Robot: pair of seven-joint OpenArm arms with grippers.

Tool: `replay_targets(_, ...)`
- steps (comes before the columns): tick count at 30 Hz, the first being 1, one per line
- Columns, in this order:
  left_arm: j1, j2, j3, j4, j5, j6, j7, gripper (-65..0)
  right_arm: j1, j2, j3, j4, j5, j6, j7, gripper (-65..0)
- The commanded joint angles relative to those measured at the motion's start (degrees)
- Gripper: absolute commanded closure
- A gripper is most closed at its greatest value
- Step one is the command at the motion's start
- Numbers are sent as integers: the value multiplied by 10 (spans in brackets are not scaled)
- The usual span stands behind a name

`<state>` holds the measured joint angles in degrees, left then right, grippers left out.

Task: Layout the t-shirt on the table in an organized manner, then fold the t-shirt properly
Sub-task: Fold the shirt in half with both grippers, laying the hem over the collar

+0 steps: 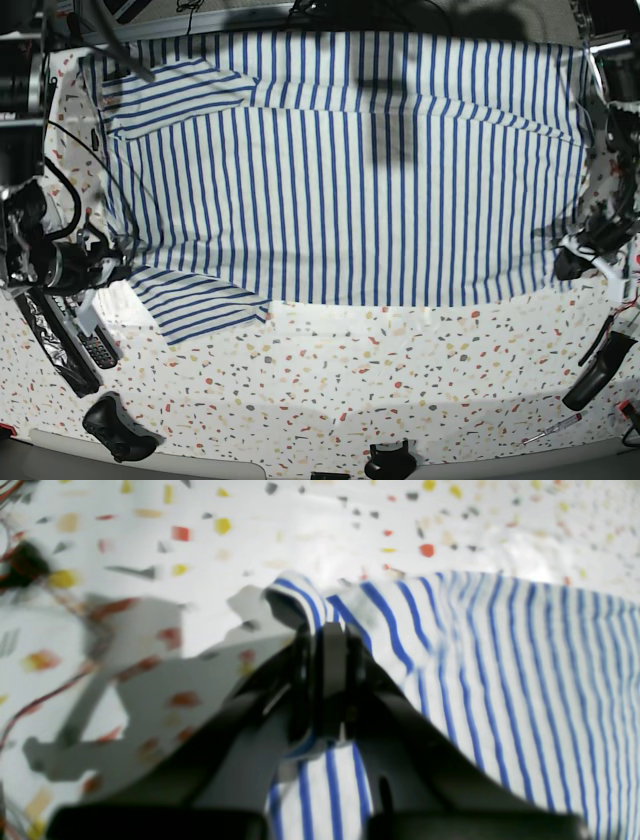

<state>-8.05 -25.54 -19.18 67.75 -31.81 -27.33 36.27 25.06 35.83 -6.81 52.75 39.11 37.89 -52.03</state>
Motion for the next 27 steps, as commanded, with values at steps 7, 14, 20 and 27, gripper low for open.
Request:
replay_targets(7,60,-11,-68,57,-49,-2,-11,0,-127,11,132,182,52,2,-13,0)
replay_targets(14,127,-11,-98,135,-77,-8,5,0,-248,11,231,315,65,2,-23,0)
replay_targets(20,190,-11,-137,222,-77,-8,22,0,-344,-2,295,414,65,-5,-24,0)
replay_targets(27,262,-9,-150,263,-88,-8,32,0,-423,-67,395,501,65,-3,-29,0)
